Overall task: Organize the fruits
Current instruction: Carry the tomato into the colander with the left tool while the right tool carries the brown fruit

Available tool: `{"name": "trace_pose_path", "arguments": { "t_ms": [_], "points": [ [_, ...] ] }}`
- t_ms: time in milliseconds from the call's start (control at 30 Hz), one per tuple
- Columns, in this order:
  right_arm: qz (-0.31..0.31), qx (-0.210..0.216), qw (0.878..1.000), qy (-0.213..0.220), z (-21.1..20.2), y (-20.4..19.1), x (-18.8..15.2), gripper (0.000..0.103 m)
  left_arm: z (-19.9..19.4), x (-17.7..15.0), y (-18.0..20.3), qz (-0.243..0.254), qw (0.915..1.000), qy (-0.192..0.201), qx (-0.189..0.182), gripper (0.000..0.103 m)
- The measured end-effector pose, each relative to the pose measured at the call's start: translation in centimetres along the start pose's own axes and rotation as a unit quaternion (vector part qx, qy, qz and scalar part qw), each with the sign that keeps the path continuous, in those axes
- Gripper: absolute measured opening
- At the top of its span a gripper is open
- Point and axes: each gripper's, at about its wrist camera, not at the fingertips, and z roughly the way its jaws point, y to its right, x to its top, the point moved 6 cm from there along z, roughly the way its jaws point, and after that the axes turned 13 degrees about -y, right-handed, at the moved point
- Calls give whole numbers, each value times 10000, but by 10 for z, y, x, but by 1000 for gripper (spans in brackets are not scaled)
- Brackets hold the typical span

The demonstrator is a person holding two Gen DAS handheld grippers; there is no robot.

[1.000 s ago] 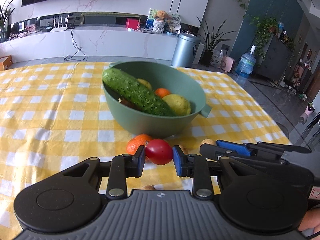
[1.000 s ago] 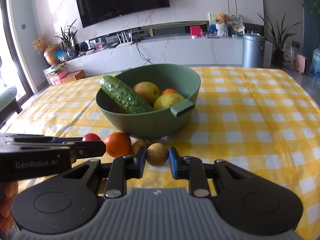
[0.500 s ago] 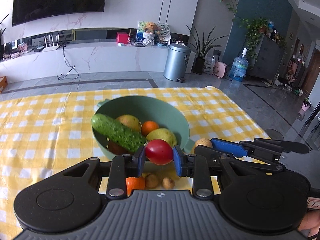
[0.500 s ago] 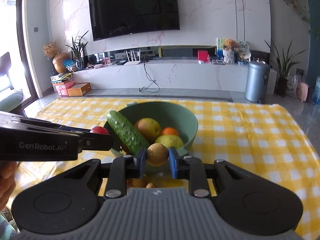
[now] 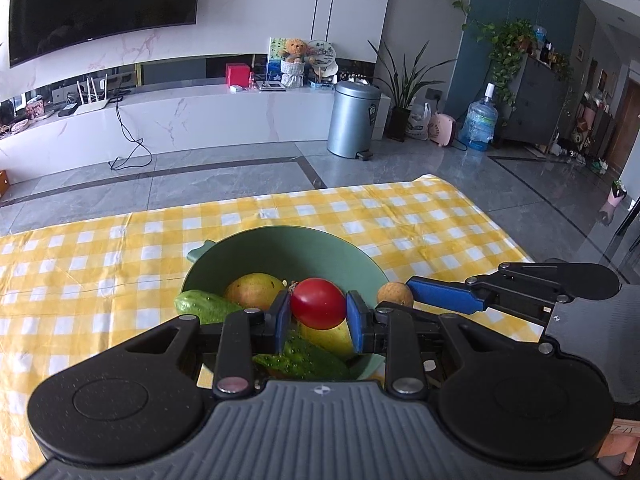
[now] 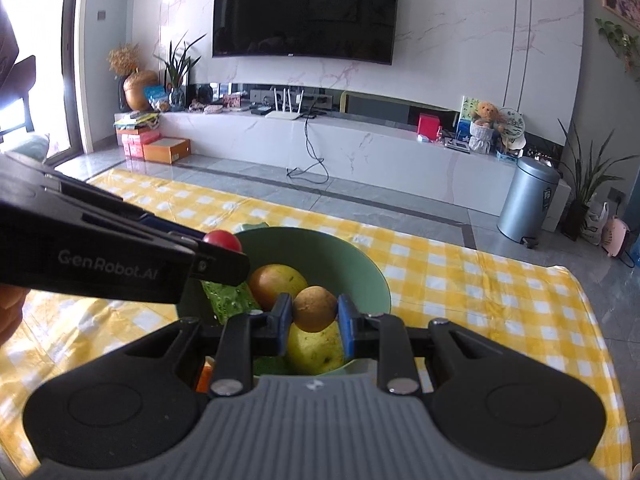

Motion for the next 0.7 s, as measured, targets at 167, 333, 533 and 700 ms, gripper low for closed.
{"name": "trace_pose_path", "arguments": {
  "t_ms": [167,333,533,700],
  "points": [
    [-194,40,9994,-276,25,3,7,21,20,5,-3,14,9998,-196,-34,33],
    [-370,36,9981,-490,47,4,10,21,40,9,-12,-77,9992,-401,8,33],
    [-453,78,9967,-676,69,5,10,21,60,10,-20,-188,9977,-650,-88,33],
    [-501,113,9958,-760,80,3,11,21,69,9,-23,-203,9972,-719,-63,33]
  ]
}}
